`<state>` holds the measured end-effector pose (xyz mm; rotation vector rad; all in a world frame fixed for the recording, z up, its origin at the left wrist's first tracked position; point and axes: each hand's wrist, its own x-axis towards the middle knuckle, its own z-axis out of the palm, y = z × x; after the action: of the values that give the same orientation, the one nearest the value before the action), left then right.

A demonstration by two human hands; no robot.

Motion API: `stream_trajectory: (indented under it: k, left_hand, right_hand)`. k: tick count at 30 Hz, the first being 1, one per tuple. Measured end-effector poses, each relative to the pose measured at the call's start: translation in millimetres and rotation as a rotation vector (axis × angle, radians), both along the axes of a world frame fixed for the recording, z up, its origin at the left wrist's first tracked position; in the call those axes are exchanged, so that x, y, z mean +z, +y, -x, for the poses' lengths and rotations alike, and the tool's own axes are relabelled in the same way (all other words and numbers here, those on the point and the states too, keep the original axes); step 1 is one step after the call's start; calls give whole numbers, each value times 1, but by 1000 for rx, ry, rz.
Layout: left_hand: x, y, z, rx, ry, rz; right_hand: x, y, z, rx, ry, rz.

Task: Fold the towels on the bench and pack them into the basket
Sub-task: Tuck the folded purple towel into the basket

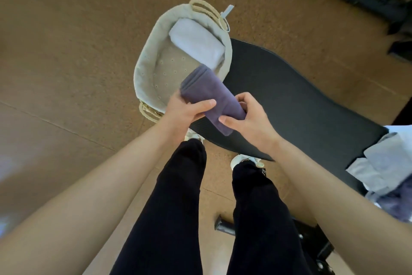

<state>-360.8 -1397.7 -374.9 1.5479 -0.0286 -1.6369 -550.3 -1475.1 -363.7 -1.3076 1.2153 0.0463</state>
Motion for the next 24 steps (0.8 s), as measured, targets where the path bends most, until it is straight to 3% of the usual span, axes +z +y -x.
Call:
stream_trajectory:
  k: [4,11,17,22,24]
  left_hand:
    - [-13,-2,-19,169,7,-140]
    - [-57,-23,-54,377,-50,-297]
    - [-87,-47,-62,399,-97,-356]
    - [-100,-55,-69,321,-76,-354]
    - [-100,-54,-71,277,-146,-375]
  right_hand:
    - [-6,-9,-48,147,1,141]
    - [-33,-55,-108,820,200,721]
    - [-51,-81,-133,1103,425,745]
    - [-63,-82,-134,1194,471,789]
    - [-67,-80,-134,1219,483,799]
